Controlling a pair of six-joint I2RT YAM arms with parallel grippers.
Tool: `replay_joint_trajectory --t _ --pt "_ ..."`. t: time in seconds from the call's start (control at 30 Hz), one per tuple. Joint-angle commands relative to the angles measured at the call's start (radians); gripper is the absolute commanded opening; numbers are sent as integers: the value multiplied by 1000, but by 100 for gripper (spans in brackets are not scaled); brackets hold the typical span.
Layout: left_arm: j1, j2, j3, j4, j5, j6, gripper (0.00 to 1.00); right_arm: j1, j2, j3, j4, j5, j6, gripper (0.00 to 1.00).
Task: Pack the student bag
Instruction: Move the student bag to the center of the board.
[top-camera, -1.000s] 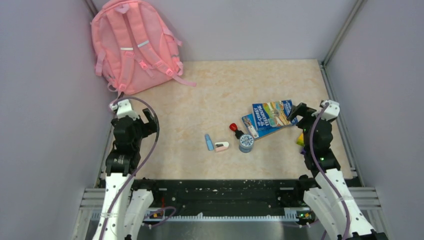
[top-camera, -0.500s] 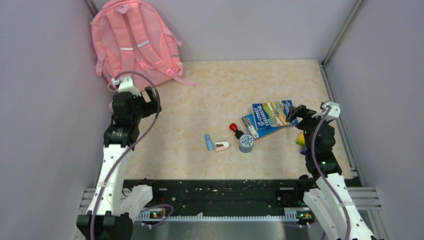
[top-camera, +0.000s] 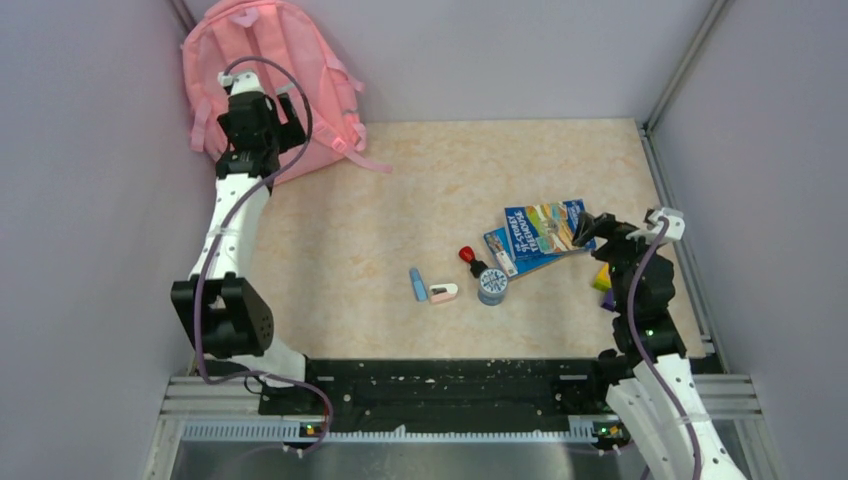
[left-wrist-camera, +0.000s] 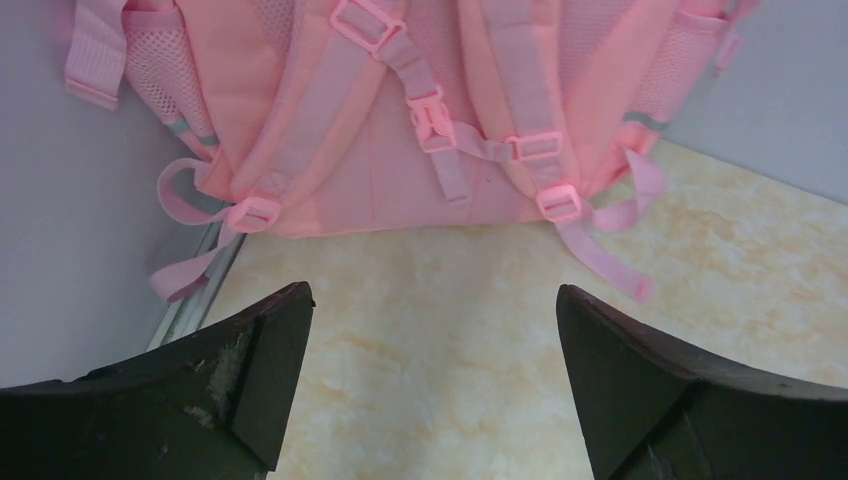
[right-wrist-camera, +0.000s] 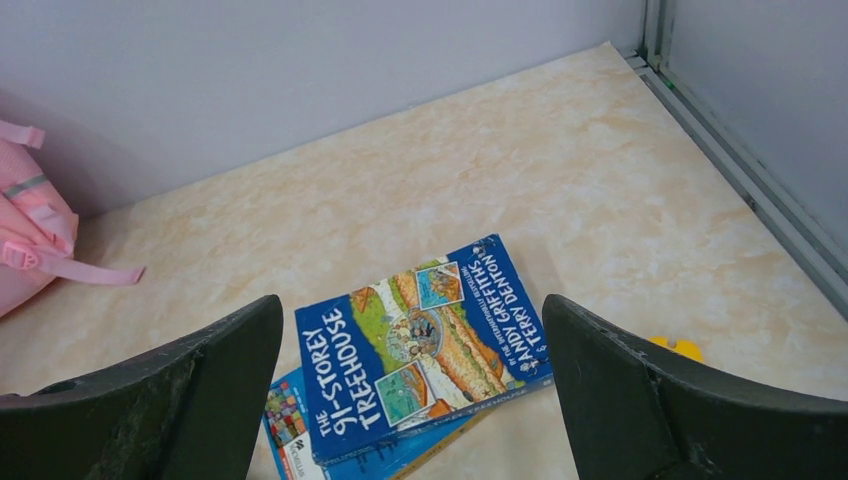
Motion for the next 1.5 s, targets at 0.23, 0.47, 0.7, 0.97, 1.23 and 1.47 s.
replay_joint_trajectory --t 0.23,0.47,0.7,0.97,1.23,1.47 --pt "146 319 285 177 40 15 94 14 -25 -11 7 -15 13 99" --pt "164 551 551 75 -14 35 90 13 -23 -20 25 -30 17 99" --pt "168 669 660 95 -2 62 91 13 -13 -21 35 -41 22 98" --pt "178 714 679 127 27 84 93 14 8 -20 41 -51 21 98" --pt "180 745 688 132 65 136 63 13 10 -18 42 -64 21 97" --pt "176 697 611 183 96 150 3 14 10 -14 35 -66 18 96"
